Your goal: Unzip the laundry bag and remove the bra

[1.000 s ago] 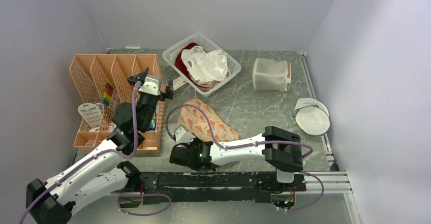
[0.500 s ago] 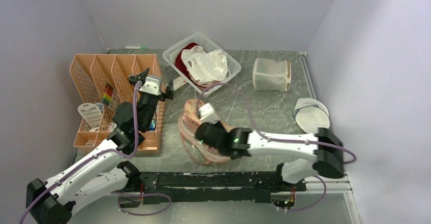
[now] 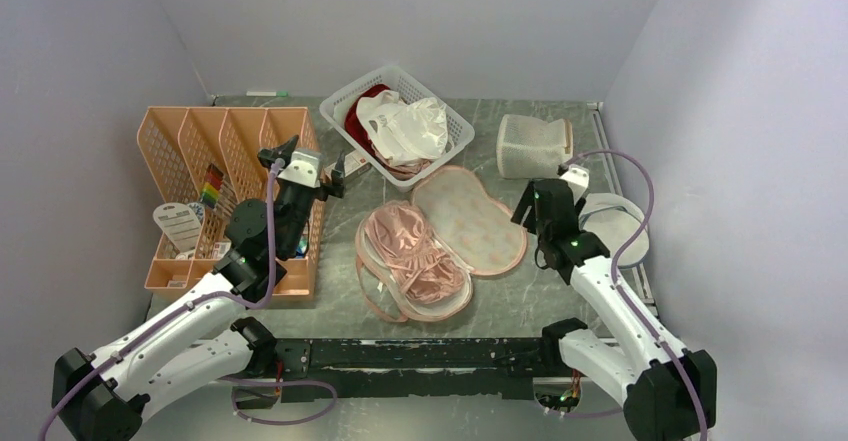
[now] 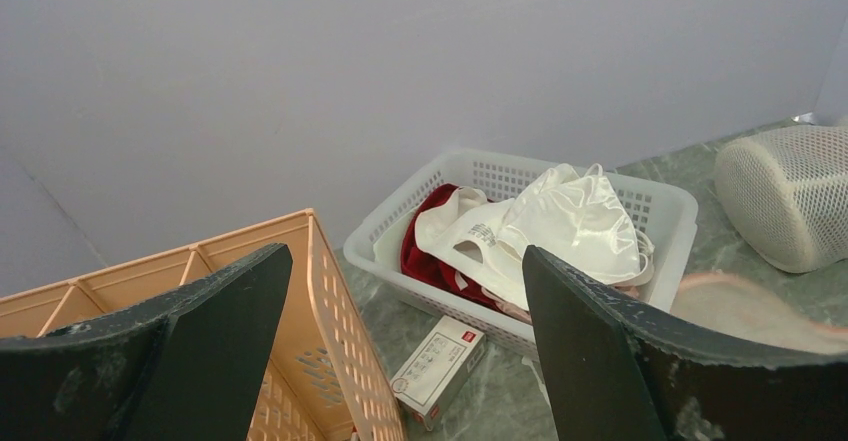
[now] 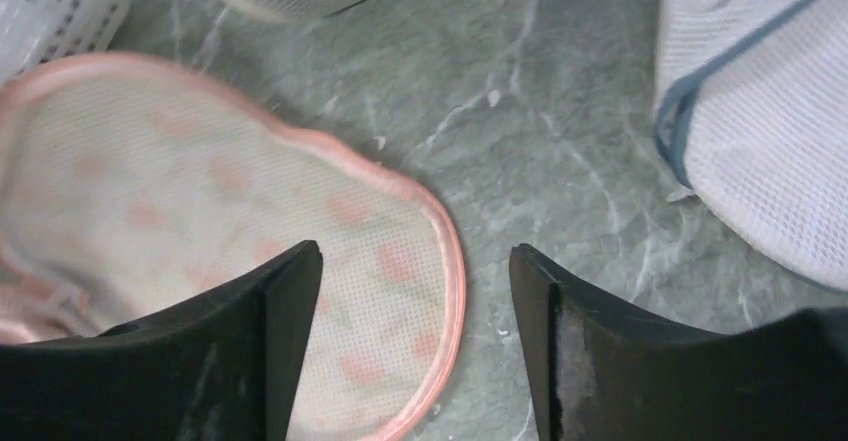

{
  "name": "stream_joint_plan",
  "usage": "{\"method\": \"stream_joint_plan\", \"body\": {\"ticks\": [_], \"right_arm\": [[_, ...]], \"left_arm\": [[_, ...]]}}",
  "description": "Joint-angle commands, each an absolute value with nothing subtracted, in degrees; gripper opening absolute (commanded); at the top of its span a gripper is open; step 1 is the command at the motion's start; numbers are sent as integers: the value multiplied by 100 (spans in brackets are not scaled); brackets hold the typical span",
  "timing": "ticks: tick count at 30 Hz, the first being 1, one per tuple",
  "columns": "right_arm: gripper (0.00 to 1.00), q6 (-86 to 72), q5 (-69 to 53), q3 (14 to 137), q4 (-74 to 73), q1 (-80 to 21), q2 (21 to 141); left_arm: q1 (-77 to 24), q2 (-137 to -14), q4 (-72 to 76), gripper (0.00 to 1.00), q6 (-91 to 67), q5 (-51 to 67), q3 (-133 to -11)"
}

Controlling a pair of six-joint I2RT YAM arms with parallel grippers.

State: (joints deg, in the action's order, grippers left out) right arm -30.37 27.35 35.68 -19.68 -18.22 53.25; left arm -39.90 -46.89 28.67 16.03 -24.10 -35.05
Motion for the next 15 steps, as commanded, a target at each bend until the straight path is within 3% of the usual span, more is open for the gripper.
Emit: {"method": "stream_joint_plan", "body": {"ticks": [1, 4, 8, 15], "right_arm": [[75, -2609, 1357, 3805, -1962, -1670, 5198], [82, -2142, -126, 3739, -1900, -1671, 5084], [83, -2421, -2076, 3463, -1724, -1680, 5322], [62, -4419, -3899, 1943, 218, -1678, 5366]], "left_arm": [[-4006, -4663, 2861, 98, 1521, -2286, -3665], [-4008, -4643, 2873, 98, 1516, -2276, -3665], [-4000, -4662, 2818, 98, 1497, -2244, -3691], [-4013, -4752, 2748, 98, 1447, -2202, -3734]]}}
